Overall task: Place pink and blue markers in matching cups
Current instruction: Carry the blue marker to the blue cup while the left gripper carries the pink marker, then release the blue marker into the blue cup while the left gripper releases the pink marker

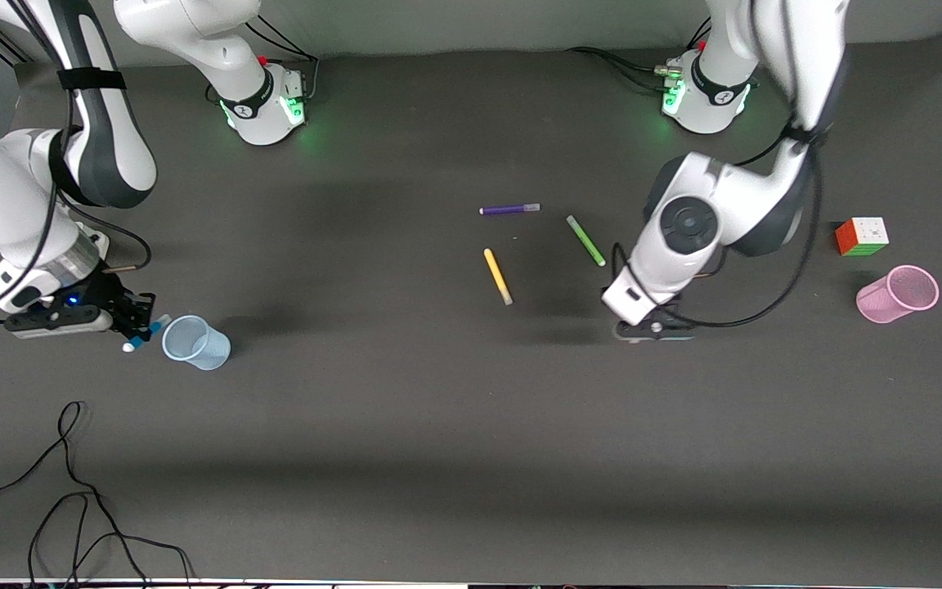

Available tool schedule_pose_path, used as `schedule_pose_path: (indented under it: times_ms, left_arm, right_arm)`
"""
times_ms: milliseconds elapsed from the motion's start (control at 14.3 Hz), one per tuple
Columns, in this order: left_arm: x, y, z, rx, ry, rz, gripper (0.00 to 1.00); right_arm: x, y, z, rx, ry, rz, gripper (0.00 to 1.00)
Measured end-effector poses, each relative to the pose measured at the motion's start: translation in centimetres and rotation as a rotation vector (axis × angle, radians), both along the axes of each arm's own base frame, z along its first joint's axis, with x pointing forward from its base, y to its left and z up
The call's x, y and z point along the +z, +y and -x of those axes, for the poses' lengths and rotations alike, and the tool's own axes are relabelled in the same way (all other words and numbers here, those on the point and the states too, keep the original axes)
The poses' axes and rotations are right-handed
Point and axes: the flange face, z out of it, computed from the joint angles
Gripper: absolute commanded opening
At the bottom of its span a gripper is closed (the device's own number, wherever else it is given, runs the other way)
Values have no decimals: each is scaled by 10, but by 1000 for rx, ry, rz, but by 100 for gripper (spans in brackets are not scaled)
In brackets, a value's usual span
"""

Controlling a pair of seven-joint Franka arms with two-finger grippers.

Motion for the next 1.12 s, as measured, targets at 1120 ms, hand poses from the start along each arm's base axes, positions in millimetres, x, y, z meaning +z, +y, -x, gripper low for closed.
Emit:
schedule_pose_path:
  times_ms: [1120]
  left_arm:
    - [154,340,6,-585,89,93,0]
  right_arm:
    - [-61,27,23,73,-155,51,0]
